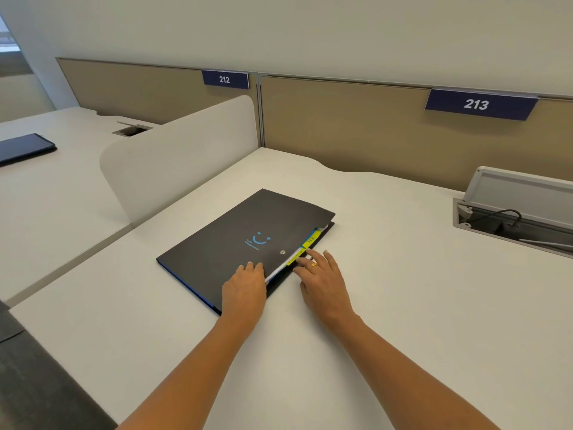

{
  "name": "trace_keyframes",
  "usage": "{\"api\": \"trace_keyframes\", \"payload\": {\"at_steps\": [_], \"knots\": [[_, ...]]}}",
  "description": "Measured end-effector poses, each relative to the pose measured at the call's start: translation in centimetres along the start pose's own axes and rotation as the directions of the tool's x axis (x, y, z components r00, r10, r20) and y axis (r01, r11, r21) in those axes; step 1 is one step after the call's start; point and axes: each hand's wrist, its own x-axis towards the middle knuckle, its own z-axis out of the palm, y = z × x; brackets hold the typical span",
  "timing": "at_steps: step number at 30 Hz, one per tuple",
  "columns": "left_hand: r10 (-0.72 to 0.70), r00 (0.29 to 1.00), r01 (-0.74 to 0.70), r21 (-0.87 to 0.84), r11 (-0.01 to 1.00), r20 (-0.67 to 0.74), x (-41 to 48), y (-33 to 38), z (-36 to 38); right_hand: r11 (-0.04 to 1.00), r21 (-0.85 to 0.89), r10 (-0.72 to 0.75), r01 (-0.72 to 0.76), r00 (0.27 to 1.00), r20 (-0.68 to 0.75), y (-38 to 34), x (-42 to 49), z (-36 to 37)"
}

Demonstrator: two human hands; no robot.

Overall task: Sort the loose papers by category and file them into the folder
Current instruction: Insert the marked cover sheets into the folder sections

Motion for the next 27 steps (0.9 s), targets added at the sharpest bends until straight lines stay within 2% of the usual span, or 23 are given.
{"api": "trace_keyframes", "payload": {"at_steps": [3, 8, 15, 18, 20, 24, 27], "knots": [[-0.008, 1.000, 0.008, 0.001, 1.000, 0.016, 0.2, -0.2, 0.8, 0.993, 0.094, 0.073, -0.074, 0.997, 0.018, 0.5, -0.6, 0.5], [-0.030, 0.997, 0.027, 0.041, 0.999, 0.078, 0.5, -0.3, 1.6, 0.945, 0.254, 0.174, -0.204, 0.976, 0.134, 0.4, -0.6, 1.8], [-0.078, 0.992, 0.079, -0.011, 0.997, 0.100, 0.3, 0.6, 1.8, 0.935, 0.294, 0.153, -0.198, 0.973, 0.170, 0.2, 0.7, 0.8], [-0.065, 0.992, 0.067, -0.021, 0.998, 0.107, 0.2, 0.8, 1.9, 0.939, 0.276, 0.150, -0.206, 0.966, 0.210, 0.4, 0.0, 0.3], [-0.039, 0.995, 0.041, -0.023, 0.999, 0.095, 0.0, 1.1, 1.9, 0.926, 0.309, 0.169, -0.219, 0.969, 0.180, 0.4, -0.9, -0.3], [0.033, 0.999, -0.027, -0.191, 0.981, 0.030, -1.3, 3.6, 1.6, 0.896, 0.347, 0.241, -0.276, 0.960, 0.142, 1.1, -3.4, -2.1], [0.088, 0.996, -0.082, -0.359, 0.930, -0.001, -3.0, 6.8, 1.7, 0.869, 0.310, 0.344, -0.386, 0.921, 0.183, 2.7, -5.5, -3.4]]}}
